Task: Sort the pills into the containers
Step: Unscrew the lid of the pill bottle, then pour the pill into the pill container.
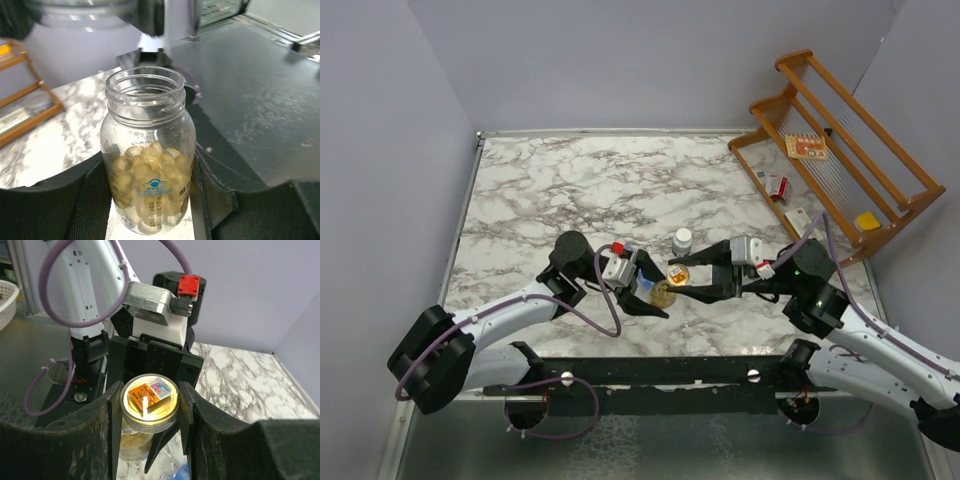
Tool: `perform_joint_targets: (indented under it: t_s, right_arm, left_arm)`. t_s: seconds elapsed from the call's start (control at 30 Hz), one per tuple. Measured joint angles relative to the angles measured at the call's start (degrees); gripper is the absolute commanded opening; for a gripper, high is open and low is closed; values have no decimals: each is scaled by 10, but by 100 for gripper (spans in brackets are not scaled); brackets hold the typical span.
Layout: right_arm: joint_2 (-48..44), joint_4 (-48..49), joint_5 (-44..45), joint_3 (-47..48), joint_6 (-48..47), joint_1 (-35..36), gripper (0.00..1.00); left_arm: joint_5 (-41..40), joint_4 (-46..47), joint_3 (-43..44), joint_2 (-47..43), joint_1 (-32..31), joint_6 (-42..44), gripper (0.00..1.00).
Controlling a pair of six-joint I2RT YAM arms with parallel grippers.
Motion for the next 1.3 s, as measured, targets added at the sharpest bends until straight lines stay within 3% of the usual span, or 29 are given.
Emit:
perform_joint_targets:
  t_s: [0.13,0.27,0.4,0.63,0.8,1.3]
  right_arm:
    - [-17,-12,-35,9,-10,-1,1]
    - [-19,-18,-39,11,-17,-1,1]
    - [-29,-7,29,3,-14,-1,1]
    - [-45,13,216,-20,5,-1,1]
    - [-19,19,314,-20,15,-1,1]
    - [85,63,499,-42,36,-1,1]
  left_arm:
    - [78,-1,18,10,-6,-8,0]
    - [91,-1,20,5,-7,-10,0]
    - [78,-1,19,-3,-7,-10,0]
    - [-23,-16,-1,-7,-5,-2,0]
    - [-147,-60,-5,-18,1,18,0]
    - [-364,-191,-39,-42,5,25,0]
